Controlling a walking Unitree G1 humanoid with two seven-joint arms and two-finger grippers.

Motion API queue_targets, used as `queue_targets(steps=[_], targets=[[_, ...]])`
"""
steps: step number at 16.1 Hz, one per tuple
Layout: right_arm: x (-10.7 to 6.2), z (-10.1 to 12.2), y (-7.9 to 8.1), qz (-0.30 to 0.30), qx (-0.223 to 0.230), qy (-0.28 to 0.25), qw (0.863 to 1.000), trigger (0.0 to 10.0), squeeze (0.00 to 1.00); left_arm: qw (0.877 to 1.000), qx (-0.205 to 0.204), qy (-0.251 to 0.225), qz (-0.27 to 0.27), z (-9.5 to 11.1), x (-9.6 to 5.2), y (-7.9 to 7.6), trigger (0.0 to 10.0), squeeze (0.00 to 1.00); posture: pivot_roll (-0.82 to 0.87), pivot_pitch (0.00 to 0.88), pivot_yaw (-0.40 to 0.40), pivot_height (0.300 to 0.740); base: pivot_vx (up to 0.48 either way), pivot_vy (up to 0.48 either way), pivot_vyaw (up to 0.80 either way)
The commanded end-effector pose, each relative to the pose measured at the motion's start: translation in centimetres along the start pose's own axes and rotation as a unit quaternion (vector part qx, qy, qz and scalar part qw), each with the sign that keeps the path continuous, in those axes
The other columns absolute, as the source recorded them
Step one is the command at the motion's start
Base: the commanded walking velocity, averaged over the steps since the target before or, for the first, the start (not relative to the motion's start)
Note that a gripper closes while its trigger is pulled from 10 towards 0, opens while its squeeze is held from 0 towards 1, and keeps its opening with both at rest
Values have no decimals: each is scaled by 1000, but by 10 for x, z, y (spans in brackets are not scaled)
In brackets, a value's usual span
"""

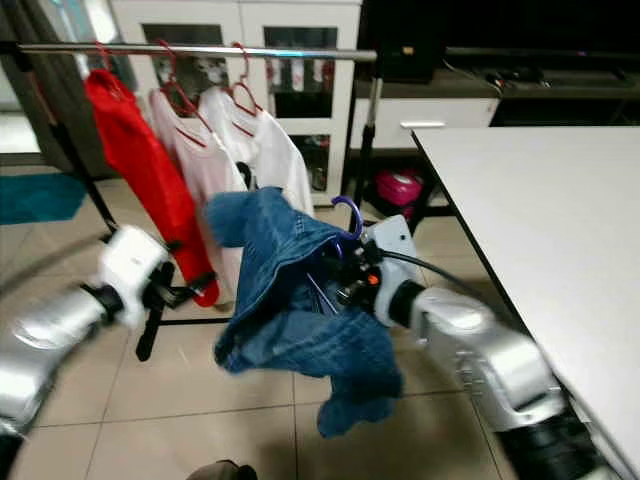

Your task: Hang hanger

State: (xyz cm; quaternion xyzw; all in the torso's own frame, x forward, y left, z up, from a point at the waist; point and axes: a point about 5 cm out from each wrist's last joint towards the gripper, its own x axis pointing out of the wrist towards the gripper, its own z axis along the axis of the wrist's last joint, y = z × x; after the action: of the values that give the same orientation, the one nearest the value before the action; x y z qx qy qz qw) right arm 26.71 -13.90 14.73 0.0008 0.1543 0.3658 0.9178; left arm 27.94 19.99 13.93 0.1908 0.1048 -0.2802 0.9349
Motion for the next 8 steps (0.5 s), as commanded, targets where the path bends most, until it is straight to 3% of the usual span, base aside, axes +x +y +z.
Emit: queue_targets(steps=[1, 2, 4, 5, 6, 7, 8], targets=[[-3, 9, 4, 25, -21, -8, 999, 10000, 0, 1000, 5, -16, -14, 7, -1, 6, 10000, 1000, -106, 0, 18, 740, 0, 0, 0], [-4, 10, 4, 31, -21, -8, 999, 10000, 0, 1000, 7, -17, -19, 8, -2, 7, 10000, 1000, -108, 0, 19, 740, 0, 0, 0], [-11, 16, 7, 77, -21, -20, 997, 10000, 0, 999, 28, -9, 17, 7, -7, 26, 10000, 1000, -112, 0, 22, 740, 0, 0, 0], [-16, 18, 9, 100, -24, -24, 994, 10000, 0, 999, 43, -4, 25, 5, -11, 36, 10000, 906, -111, 0, 21, 740, 0, 0, 0], [-18, 19, 10, 113, -27, -27, 993, 10000, 0, 998, 53, 6, 22, 2, -13, 40, 10000, 584, -111, 0, 20, 740, 0, 0, 0], [-22, 22, 12, 133, -30, -28, 990, 10000, 0, 996, 81, 25, 8, -4, -18, 46, 10000, 0, -111, 0, 19, 740, 0, 0, 0], [-25, 23, 13, 153, -36, -26, 987, 10000, 0, 994, 105, 36, -6, -7, -22, 53, 10000, 0, -108, 0, 16, 740, 0, 0, 0]])
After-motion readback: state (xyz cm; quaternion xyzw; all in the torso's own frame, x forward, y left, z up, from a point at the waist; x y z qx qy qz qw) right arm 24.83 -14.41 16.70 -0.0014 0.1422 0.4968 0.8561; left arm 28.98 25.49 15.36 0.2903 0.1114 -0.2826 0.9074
